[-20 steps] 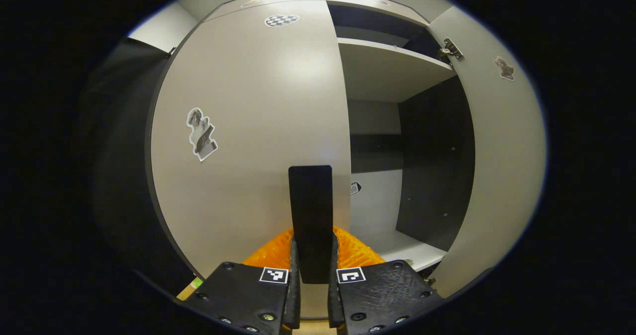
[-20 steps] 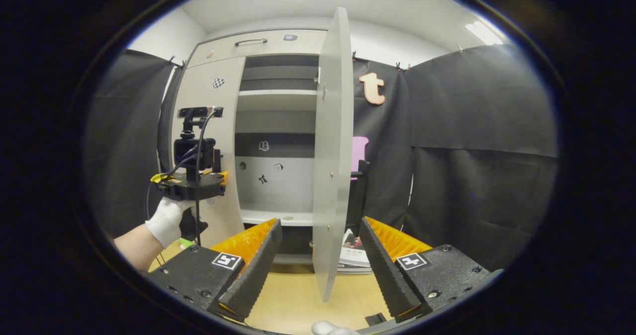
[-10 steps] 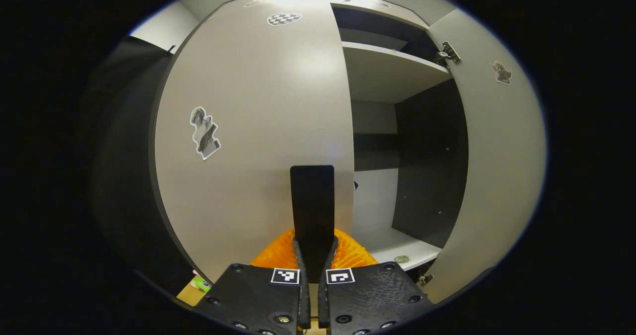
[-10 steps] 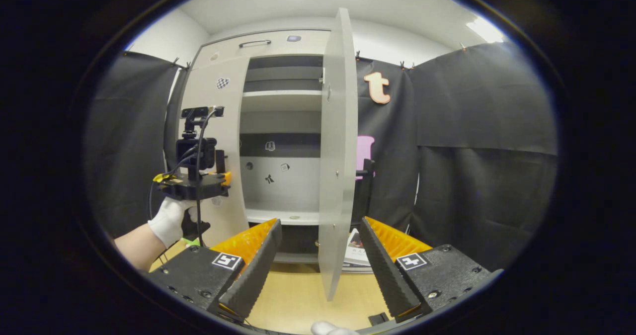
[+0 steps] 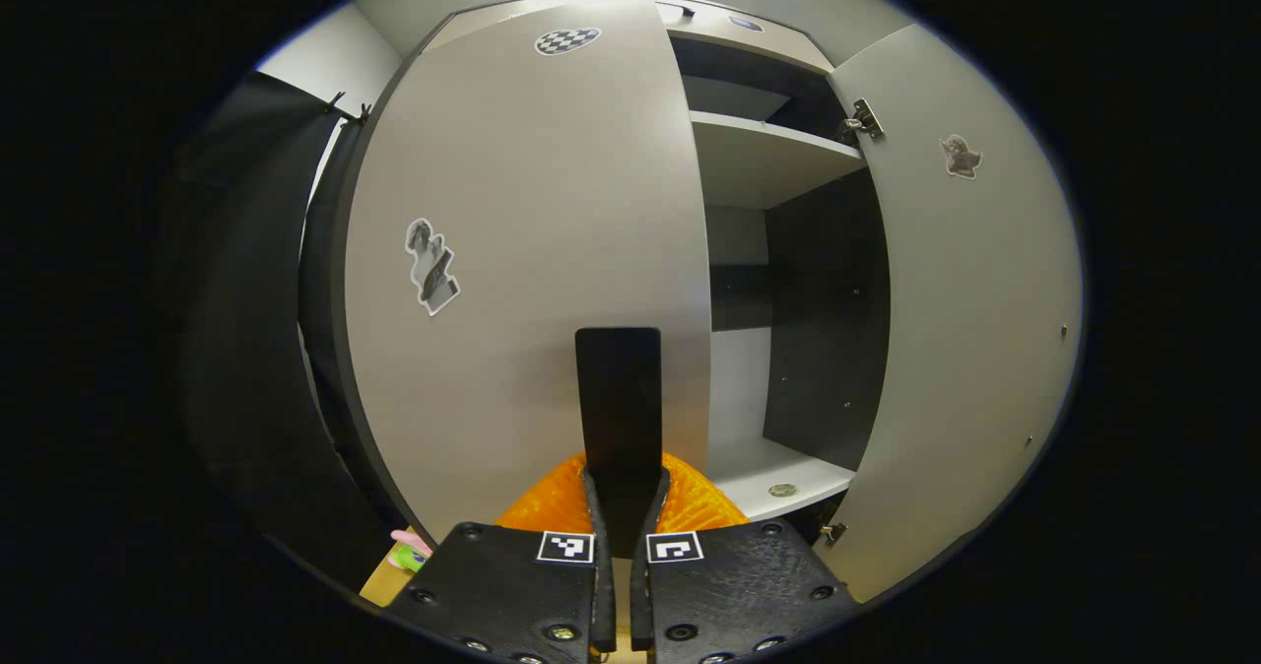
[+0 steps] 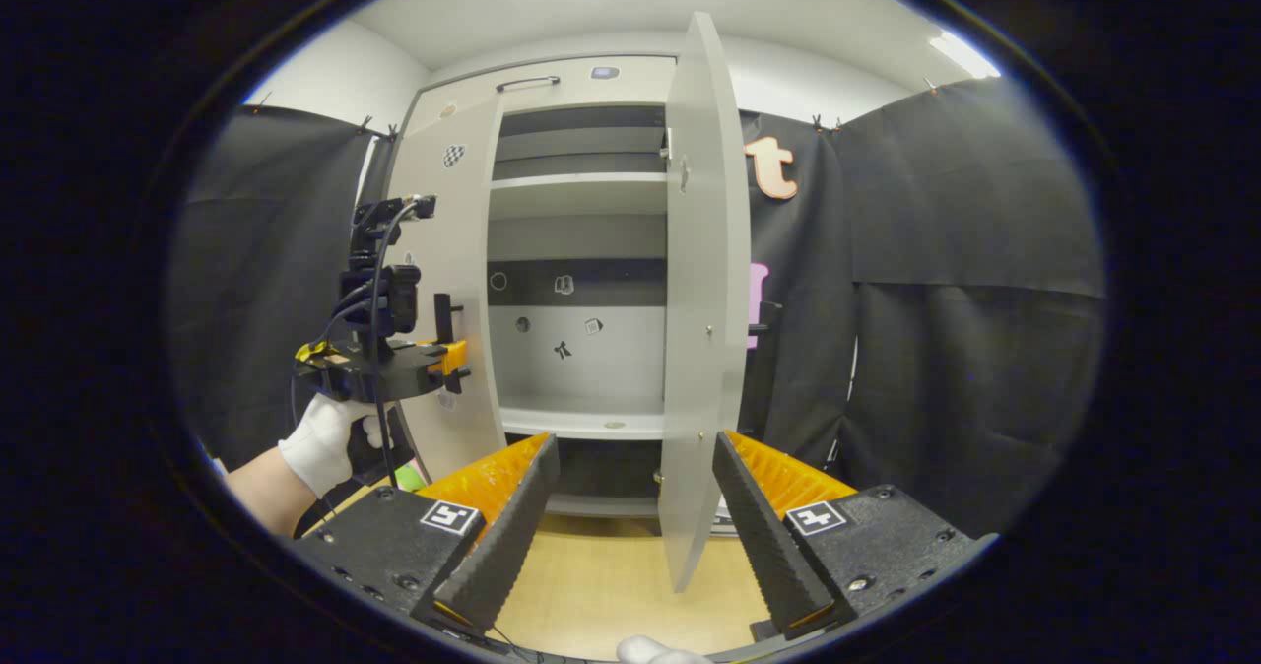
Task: Open the right door of the double-door shoe cabinet with the right hand, and open the left door with the left hand.
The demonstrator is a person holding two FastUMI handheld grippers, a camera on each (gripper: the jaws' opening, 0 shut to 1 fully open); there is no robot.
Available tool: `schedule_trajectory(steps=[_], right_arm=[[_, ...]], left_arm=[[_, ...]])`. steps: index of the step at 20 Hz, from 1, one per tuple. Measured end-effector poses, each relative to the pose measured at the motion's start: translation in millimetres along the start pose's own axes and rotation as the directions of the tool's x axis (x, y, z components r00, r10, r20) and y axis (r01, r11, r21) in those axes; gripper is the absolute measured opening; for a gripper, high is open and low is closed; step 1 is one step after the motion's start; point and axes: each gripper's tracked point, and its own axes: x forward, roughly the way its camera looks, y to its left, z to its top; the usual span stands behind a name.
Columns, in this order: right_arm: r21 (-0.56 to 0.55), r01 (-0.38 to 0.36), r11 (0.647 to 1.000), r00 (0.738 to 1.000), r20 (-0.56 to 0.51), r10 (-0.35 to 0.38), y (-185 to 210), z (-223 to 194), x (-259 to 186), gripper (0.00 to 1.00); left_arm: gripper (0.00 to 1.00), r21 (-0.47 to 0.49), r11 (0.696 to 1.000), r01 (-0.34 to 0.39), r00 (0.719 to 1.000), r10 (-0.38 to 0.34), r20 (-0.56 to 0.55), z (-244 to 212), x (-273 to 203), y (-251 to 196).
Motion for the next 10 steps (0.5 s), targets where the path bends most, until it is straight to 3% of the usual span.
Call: schedule_trajectory(steps=[10], right_arm=[[0.015,-0.05,0.999,0.999,0.0,0.05,17.2,-4.2,-6.6,0.98]], left_arm=[[0.05,0.016,1.0,-0.021,1.0,0.021,0.003,-1.8,-32.8,17.4]])
